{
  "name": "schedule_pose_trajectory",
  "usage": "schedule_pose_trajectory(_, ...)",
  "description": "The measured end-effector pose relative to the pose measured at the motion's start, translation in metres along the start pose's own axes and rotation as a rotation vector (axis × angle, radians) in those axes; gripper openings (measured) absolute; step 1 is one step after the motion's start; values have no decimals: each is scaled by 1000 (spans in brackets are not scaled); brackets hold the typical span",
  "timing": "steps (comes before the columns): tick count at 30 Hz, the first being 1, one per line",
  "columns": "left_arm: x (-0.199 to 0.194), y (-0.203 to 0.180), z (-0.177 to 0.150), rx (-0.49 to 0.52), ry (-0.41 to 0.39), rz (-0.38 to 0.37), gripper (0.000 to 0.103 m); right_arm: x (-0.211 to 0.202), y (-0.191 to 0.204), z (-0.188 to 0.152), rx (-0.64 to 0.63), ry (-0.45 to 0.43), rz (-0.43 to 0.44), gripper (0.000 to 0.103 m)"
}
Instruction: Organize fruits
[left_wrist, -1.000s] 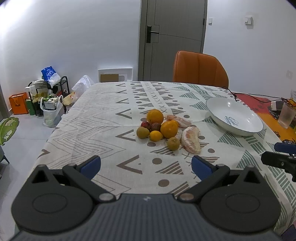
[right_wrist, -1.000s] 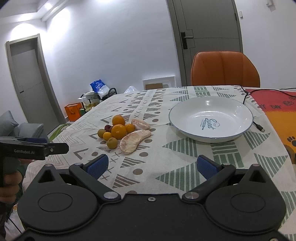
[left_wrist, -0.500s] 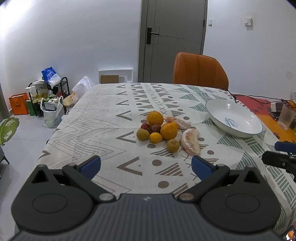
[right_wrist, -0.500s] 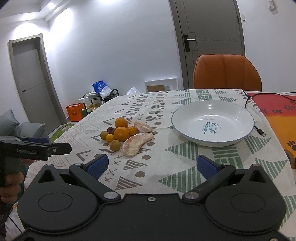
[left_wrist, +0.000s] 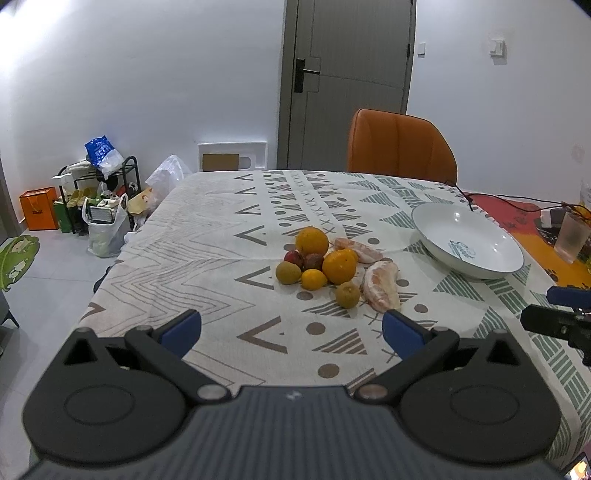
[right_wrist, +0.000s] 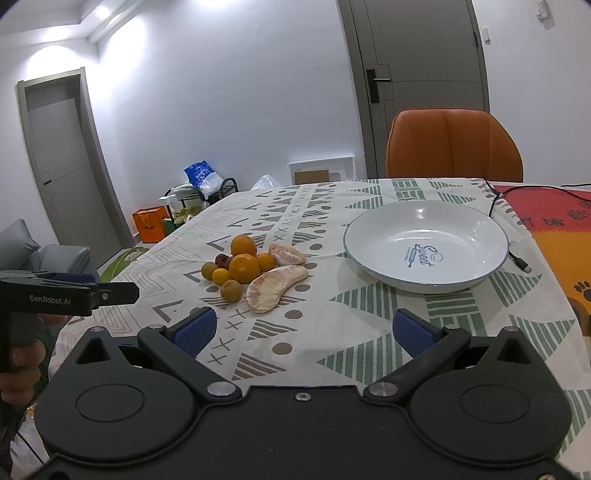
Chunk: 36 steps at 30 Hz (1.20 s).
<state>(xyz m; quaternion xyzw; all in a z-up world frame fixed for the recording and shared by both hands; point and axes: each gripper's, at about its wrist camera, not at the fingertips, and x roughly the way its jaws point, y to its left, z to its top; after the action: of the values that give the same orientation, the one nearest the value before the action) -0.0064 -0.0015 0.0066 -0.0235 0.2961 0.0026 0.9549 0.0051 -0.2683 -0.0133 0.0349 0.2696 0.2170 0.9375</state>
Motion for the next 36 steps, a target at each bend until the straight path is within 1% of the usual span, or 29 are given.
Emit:
schedule_pose_trajectory(13,0,1,0,-6,0,-3,103,3,-1,2,8,-9,7,103)
schedule_pose_trajectory(17,2,1,1,12,-12,3,103,4,2,2,-7,-18,-10,103)
schedule_pose_trajectory(21,7,3,3,-2,-17,-16,103,6,2,5,8,-27,18,103)
schedule_pose_trajectory(26,14,3,4,-12,-34,-40,101,14,8,7,-18,-30,7,103)
schedule_pose_trajectory(29,18,3,5,-27,-50,-50,95,22,10,8,-16,-21,20,102)
schedule_pose_trajectory(31,22,3,6,-34,-50,-59,88,28,10,9,-5,-12,30,97)
schedule_pose_trajectory(33,26,2,8,-37,-48,-62,85,33,11,8,2,-4,43,94)
schedule_pose_trajectory(36,33,2,9,-53,-46,-70,82,41,14,9,10,6,53,94)
